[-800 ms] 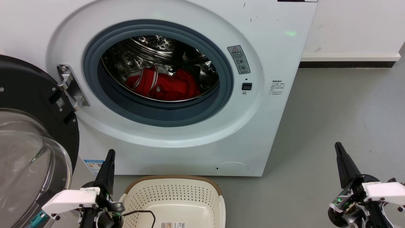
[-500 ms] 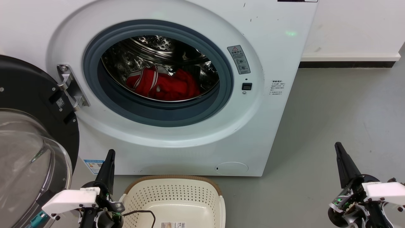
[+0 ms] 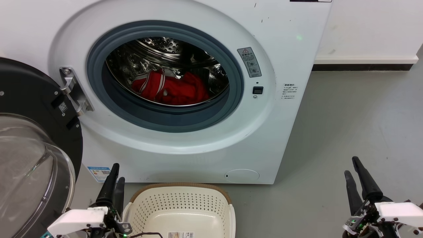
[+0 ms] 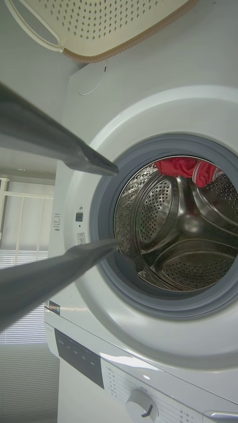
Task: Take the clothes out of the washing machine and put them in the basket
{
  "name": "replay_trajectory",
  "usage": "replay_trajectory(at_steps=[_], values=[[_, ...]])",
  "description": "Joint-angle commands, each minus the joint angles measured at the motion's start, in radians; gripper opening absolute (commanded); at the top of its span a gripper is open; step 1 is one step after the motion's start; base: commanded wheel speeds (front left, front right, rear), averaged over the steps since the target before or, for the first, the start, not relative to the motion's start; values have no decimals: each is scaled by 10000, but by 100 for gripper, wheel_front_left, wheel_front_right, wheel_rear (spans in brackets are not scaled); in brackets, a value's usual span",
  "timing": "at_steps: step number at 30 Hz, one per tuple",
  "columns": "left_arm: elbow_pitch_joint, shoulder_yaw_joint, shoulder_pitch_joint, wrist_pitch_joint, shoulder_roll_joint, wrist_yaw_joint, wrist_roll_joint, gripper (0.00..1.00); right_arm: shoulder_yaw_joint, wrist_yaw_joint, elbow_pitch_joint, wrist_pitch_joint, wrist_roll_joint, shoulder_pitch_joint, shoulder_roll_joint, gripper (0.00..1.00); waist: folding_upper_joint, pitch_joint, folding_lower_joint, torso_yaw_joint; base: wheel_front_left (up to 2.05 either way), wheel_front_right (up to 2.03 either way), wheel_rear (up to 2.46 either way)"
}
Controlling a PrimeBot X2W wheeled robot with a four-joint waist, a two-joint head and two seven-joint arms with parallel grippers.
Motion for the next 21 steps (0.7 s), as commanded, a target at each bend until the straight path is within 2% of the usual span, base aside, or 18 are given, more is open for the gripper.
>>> replay_trajectory(at_steps=[1,8,21], values=[[-301,2,-169,-141,17,-4,233,100,11,0,-188,-143,-196,-170,-5,100,0,4,0,-1,0,0,0],[-682,31,-99,-487,20,79,1422,100,-80,0,-450,-490,-1395,-79,-4,100,0,20,0,-5,0,0,0],[-1402,-306,113,-1019,24,600,3911,100,68,0,-1267,-1022,-4249,178,-2,100,0,44,0,1,0,0,0]])
